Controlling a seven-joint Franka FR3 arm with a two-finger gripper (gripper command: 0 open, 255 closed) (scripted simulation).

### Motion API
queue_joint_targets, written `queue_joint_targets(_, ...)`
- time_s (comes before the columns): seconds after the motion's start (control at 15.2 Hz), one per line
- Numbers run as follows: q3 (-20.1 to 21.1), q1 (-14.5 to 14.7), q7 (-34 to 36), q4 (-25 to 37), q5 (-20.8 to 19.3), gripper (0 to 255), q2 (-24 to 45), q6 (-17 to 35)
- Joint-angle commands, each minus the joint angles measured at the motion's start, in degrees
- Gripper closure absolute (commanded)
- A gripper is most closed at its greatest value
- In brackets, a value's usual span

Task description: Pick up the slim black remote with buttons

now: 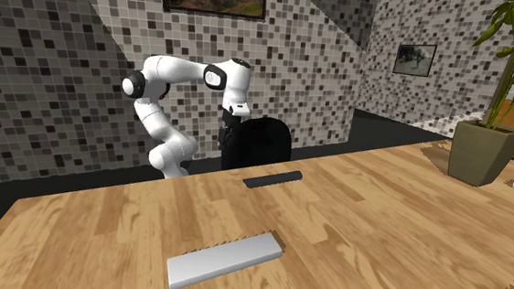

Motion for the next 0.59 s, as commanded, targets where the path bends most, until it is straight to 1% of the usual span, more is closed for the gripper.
queue_joint_targets(0.0, 0.00, 0.00, 0.00, 0.00, 0.00, 0, 0.00, 0.00)
queue_joint_targets(0.26, -4.71, 0.21, -9.30, 4.61, -3.47, 0, 5.64, 1.97)
queue_joint_targets(0.53, -8.88, 0.66, -18.44, 10.58, -5.63, 0, 12.22, 3.64)
